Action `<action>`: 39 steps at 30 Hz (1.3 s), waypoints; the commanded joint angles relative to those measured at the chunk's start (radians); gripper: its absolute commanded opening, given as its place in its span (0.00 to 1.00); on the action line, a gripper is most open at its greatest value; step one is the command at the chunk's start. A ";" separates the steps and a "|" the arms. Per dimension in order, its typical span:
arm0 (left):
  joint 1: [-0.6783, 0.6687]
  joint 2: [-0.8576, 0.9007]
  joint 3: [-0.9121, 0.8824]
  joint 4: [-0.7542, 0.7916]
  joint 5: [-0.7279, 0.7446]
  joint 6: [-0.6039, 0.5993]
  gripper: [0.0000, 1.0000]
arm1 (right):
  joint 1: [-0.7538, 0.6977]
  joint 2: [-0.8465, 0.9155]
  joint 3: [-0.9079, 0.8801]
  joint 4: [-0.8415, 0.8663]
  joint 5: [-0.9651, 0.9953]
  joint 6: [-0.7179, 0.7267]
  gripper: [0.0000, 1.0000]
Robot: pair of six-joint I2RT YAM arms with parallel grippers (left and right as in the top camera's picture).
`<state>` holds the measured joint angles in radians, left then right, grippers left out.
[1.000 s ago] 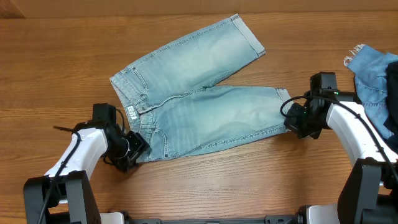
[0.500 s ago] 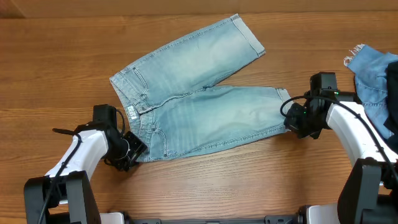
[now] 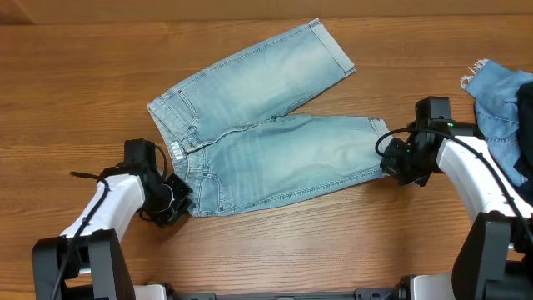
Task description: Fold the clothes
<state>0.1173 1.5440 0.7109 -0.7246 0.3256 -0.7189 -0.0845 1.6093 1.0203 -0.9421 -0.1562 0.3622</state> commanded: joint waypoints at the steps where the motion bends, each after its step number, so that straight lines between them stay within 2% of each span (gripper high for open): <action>1: -0.003 -0.025 -0.016 0.008 -0.044 0.063 0.04 | -0.008 -0.016 0.024 -0.005 0.025 0.002 0.04; 6: 0.003 -0.172 0.002 0.011 -0.052 0.188 0.04 | -0.008 -0.018 0.030 -0.031 0.029 0.002 0.04; 9: 0.003 -0.318 0.014 -0.001 -0.074 0.251 0.04 | -0.008 -0.037 0.032 -0.056 0.032 0.002 0.04; 13: 0.003 -0.492 0.014 -0.029 -0.079 0.289 0.04 | -0.008 -0.087 0.032 -0.081 0.053 0.003 0.04; 17: 0.003 -0.588 0.014 -0.087 -0.082 0.305 0.04 | -0.008 -0.163 0.032 -0.124 0.078 0.006 0.04; 24: 0.003 -0.604 0.014 -0.215 -0.082 0.338 0.04 | -0.008 -0.249 0.032 -0.238 0.156 0.040 0.04; 34: 0.003 -0.604 0.055 -0.328 -0.083 0.391 0.04 | -0.008 -0.319 0.032 -0.348 0.155 0.031 0.04; 39: 0.003 -0.608 0.143 -0.414 -0.162 0.391 0.04 | -0.008 -0.340 0.032 -0.410 0.146 0.060 0.04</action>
<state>0.1173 0.9527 0.7574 -1.0988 0.2726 -0.3618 -0.0845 1.3075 1.0256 -1.3300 -0.0628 0.3901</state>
